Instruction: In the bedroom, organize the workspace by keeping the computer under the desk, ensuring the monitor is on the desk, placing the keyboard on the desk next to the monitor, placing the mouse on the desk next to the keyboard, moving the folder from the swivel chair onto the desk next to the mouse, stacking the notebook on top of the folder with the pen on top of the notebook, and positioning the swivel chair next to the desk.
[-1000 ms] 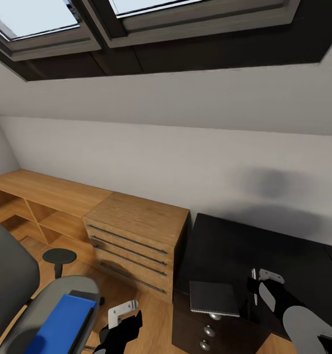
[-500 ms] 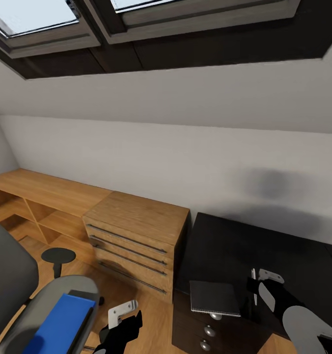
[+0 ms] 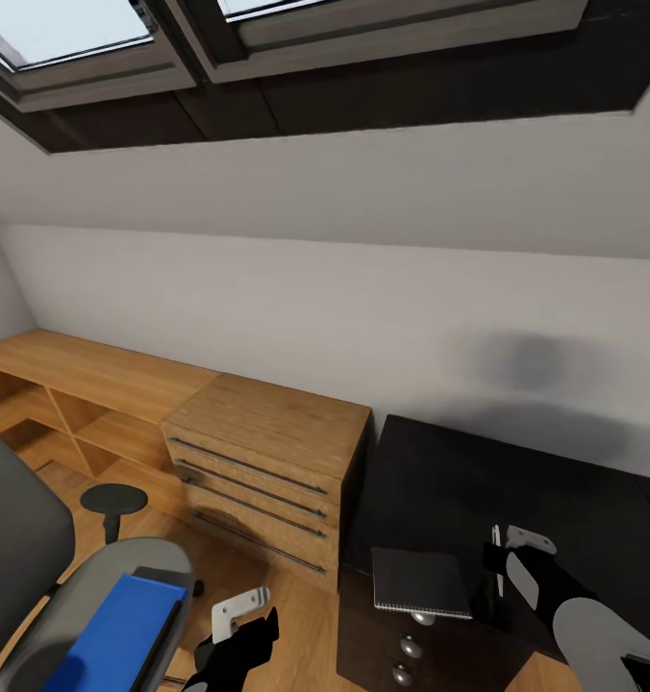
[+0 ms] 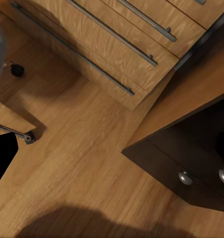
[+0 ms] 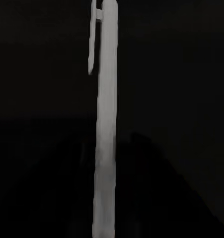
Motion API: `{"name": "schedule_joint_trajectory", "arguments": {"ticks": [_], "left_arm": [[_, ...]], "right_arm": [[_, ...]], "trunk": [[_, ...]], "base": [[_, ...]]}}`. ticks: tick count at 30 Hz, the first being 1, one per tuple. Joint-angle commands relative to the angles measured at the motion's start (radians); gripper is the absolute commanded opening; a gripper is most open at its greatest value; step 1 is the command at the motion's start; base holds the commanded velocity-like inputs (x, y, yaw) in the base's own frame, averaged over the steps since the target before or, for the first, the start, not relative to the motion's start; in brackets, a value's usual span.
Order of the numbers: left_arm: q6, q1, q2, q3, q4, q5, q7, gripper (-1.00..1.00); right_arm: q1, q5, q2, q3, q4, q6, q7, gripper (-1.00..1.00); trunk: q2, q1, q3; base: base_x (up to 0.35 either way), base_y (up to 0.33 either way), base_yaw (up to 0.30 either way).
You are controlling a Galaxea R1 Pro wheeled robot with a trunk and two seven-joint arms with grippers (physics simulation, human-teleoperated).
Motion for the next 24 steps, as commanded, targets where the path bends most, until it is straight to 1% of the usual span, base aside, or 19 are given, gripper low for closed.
{"name": "schedule_joint_trajectory", "arguments": {"ticks": [1, 20, 21, 24], "left_arm": [[0.003, 0.0, 0.001, -0.001, -0.002, 0.005, 0.007, 1.0], [0.004, -0.001, 0.001, -0.001, -0.002, 0.007, 0.007, 1.0], [0.004, 0.0, 0.001, -0.001, -0.001, 0.007, 0.006, 1.0], [0.004, 0.0, 0.001, -0.001, -0.001, 0.007, 0.006, 1.0]], "right_arm": [[0.0, -0.009, 0.0, 0.001, -0.002, 0.005, -0.004, 1.0], [0.0, -0.009, -0.001, 0.002, -0.007, 0.003, 0.0, 1.0], [0.0, -0.011, -0.001, 0.001, -0.053, 0.005, 0.001, 1.0], [0.0, -0.013, 0.0, 0.0, -0.112, 0.016, 0.001, 1.0]], "trunk": [[-0.001, 0.0, -0.001], [-0.001, 0.0, -0.001], [-0.001, 0.0, -0.001], [-0.001, 0.0, -0.001]], "base": [[0.0, 0.0, 0.0], [0.0, 0.0, 0.0], [0.0, 0.0, 0.0], [0.0, 0.0, 0.0]]}}
